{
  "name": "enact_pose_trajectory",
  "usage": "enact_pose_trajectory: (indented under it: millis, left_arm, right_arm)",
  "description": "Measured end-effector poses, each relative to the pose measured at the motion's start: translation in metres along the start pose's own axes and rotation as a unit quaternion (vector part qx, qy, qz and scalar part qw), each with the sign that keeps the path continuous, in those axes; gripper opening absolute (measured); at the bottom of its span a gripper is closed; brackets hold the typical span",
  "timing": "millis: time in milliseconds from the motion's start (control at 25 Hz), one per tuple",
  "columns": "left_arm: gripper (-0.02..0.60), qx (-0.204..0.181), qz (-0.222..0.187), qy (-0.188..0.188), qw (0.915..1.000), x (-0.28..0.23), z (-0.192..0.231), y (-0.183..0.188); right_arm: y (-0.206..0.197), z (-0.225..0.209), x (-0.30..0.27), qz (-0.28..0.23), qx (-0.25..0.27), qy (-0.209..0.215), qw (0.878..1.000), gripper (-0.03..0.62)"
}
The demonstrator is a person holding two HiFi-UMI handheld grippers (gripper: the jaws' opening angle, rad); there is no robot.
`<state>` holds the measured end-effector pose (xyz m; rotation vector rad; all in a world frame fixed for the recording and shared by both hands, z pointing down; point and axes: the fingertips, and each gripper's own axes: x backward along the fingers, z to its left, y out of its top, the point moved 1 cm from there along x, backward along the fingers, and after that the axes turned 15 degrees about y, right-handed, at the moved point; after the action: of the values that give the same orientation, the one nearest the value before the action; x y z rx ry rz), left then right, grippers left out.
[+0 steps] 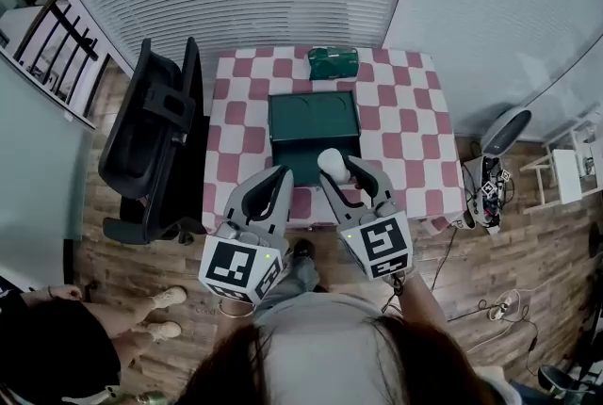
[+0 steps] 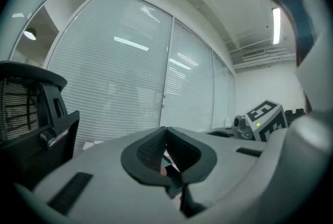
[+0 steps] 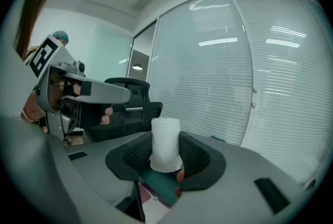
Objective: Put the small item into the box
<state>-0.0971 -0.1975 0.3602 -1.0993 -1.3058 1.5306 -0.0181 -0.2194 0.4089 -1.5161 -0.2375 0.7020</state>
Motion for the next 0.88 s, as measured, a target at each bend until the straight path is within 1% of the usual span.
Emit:
enact_pose_trajectory:
  millis: [480, 880]
  left_arm:
    - [0.008, 0.008, 0.009, -0.005, 0.9999, -0.019, 0.017, -0.004]
    - [0.008, 0.010, 0.016, 0.002, 0.9998, -0.027, 0.031, -0.008]
  right_arm:
    - [-0.022, -0.015, -0.038, 0.045, 0.030, 0.009, 0.998, 0.176]
    - [-0.049, -0.026, -0.063, 0.090, 0.053, 0.025, 0.994, 0.176]
